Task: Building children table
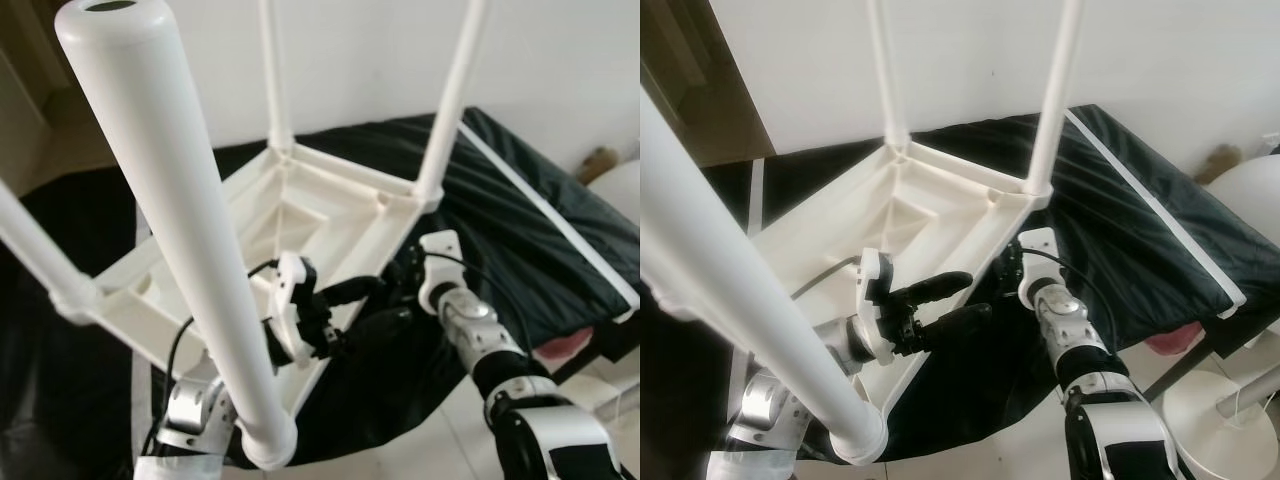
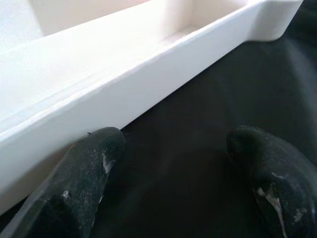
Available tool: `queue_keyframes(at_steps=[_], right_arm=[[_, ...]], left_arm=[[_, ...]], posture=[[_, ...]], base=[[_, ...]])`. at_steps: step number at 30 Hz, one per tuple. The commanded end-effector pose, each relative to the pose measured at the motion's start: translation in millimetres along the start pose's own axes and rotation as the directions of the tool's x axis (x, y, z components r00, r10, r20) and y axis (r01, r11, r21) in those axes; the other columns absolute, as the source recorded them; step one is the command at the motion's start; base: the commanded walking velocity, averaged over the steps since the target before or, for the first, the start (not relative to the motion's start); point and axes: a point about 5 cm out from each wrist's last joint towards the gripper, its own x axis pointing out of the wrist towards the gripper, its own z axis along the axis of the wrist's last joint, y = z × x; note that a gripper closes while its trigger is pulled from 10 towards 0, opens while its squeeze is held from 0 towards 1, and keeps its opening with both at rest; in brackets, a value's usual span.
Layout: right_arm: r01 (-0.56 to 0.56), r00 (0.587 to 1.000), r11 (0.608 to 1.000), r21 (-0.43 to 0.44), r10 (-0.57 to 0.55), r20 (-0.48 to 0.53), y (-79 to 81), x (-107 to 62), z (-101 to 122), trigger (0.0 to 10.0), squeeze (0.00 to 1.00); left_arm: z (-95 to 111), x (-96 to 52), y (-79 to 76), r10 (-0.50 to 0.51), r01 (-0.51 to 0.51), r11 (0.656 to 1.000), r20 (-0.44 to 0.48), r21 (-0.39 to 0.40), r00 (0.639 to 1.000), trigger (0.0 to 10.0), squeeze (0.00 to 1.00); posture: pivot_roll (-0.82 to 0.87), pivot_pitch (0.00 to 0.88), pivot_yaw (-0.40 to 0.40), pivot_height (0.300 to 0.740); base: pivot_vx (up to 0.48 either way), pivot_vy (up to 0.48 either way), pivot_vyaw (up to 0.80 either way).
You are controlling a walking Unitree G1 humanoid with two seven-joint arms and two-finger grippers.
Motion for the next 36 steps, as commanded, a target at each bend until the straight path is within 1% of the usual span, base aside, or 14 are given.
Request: queue_keyframes(at_steps=[1,9,14,16,17,18,20,25,29,31,32,34,35,36], right_arm=[[-0.085,0.996,0.996,-0.014,0.085,-0.004,15.9,3.2,0,10.0,0.00],[-0.123,0.991,0.992,0.016,0.122,0.058,12.9,-0.3,1,10.0,0.00],[-0.061,0.995,0.998,-0.008,0.061,0.077,1.6,-4.8,-2,10.0,0.00],[0.108,0.984,0.994,0.028,-0.111,0.140,-22.2,-16.6,-3,10.0,0.00],[0.108,0.984,0.994,0.028,-0.111,0.140,-22.2,-16.6,-3,10.0,0.00],[0.192,0.964,0.979,0.063,-0.200,0.176,-34.4,-28.1,-6,10.0,0.00],[0.192,0.964,0.979,0.063,-0.200,0.176,-34.4,-28.1,-6,10.0,0.00],[0.181,0.962,0.982,0.056,-0.189,0.197,-29.1,-45.6,-16,10.0,0.00],[0.181,0.960,0.982,0.056,-0.189,0.205,-29.2,-48.2,-15,10.0,0.00],[0.184,0.956,0.982,0.051,-0.191,0.222,-31.3,-52.3,-13,10.0,0.00],[0.184,0.956,0.982,0.051,-0.191,0.222,-31.3,-52.3,-13,10.0,0.00],[0.187,0.955,0.981,0.049,-0.193,0.227,-32.6,-53.9,-12,10.0,0.00],[0.194,0.952,0.980,0.048,-0.200,0.232,-35.4,-56.2,-11,10.0,0.00],[0.194,0.952,0.980,0.048,-0.200,0.232,-35.4,-56.2,-11,10.0,0.00]], left_arm=[[-2,1.2,-3.3,-0.011,0.011,1.000,-0.003,-0.019,1.000,10.0,0.00],[-1,3.4,-7.5,-0.008,0.008,1.000,-0.002,-0.022,1.000,10.0,0.00],[1,5.5,-2.7,0.030,-0.030,0.999,-0.007,0.010,1.000,10.0,0.00],[3,1.2,9.8,0.118,-0.115,0.991,-0.031,0.074,0.993,10.0,0.00],[3,1.2,9.8,0.118,-0.115,0.991,-0.031,0.074,0.993,10.0,0.00],[4,-7.3,13.7,0.135,-0.125,0.983,-0.070,0.131,0.988,10.0,0.00],[4,-7.3,13.7,0.135,-0.125,0.983,-0.070,0.131,0.988,10.0,0.00],[4,-39.4,25.4,0.179,-0.123,0.960,-0.216,0.251,0.960,10.0,0.00],[8,-49.3,32.1,0.213,-0.139,0.947,-0.243,0.289,0.946,10.0,0.00],[18,-71.5,43.6,0.271,-0.154,0.917,-0.291,0.369,0.918,10.0,0.00],[18,-71.5,43.6,0.271,-0.154,0.917,-0.291,0.369,0.918,10.0,0.00],[22,-82.8,47.0,0.288,-0.155,0.908,-0.310,0.390,0.906,10.0,0.00],[27,-99.2,51.7,0.319,-0.169,0.896,-0.332,0.409,0.888,10.0,0.00],[27,-99.2,51.7,0.319,-0.169,0.896,-0.332,0.409,0.888,10.0,0.00]], posture=[[-0.02,0.000,0.030,0.740],[-0.02,0.000,0.030,0.740],[-0.02,0.000,0.026,0.740],[-0.01,0.000,0.022,0.740],[-0.01,0.000,0.022,0.740],[-0.02,0.000,0.021,0.740],[-0.02,0.000,0.021,0.740],[-0.03,0.000,0.031,0.740],[-0.03,0.004,0.036,0.740],[-0.03,0.008,0.039,0.740],[-0.03,0.008,0.039,0.740],[-0.03,0.009,0.040,0.740],[-0.03,0.010,0.042,0.740],[-0.03,0.010,0.042,0.740]], base=[[0.000,0.000,0.00],[0.000,0.000,0.00],[0.000,0.000,0.00],[0.000,0.000,0.00],[0.000,0.000,0.00],[0.000,0.000,0.00],[0.000,0.000,0.00],[0.000,0.000,0.00],[0.000,0.000,0.00],[0.000,0.000,0.00],[0.000,0.000,0.00],[0.000,0.000,0.00],[0.000,0.000,0.00],[0.000,0.000,0.00]])
